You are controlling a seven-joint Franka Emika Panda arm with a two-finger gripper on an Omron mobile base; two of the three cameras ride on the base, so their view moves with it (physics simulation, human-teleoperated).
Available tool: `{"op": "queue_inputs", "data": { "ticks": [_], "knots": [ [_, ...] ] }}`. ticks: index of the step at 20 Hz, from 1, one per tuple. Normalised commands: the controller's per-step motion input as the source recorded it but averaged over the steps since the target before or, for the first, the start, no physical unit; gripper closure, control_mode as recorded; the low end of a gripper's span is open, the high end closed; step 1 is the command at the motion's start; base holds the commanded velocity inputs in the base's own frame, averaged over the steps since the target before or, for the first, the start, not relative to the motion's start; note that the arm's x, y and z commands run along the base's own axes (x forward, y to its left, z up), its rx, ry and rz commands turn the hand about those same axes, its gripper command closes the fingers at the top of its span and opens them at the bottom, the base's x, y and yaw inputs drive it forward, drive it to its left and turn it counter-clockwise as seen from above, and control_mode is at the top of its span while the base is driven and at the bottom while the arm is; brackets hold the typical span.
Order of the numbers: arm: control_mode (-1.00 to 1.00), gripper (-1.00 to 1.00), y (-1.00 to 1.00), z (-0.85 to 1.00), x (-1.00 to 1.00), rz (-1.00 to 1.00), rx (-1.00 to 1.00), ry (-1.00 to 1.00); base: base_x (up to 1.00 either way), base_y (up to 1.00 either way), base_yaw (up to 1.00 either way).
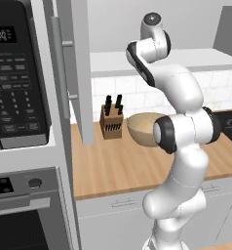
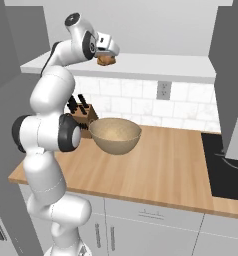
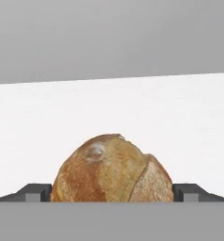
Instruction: Open the cabinet, pick up the bread from the cabinet and place it in the basket. Then move the basket to the dining counter.
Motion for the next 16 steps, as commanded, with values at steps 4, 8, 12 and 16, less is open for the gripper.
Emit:
{"op": "queue_inputs", "data": {
  "ticks": [4,8,12,16],
  "knots": [
    [-1.00,-1.00,-0.03,-0.52,0.03,0.00,0.00,-0.01,0.00,0.00,0.00],
    [-1.00,1.00,0.00,-0.10,0.00,0.00,0.01,0.00,0.00,0.00,0.00],
    [-1.00,1.00,0.00,-0.04,0.00,0.00,0.00,0.00,0.00,0.00,0.00],
    [-1.00,1.00,0.00,0.00,0.00,0.00,0.00,-0.04,0.00,0.00,0.00]
  ]
}}
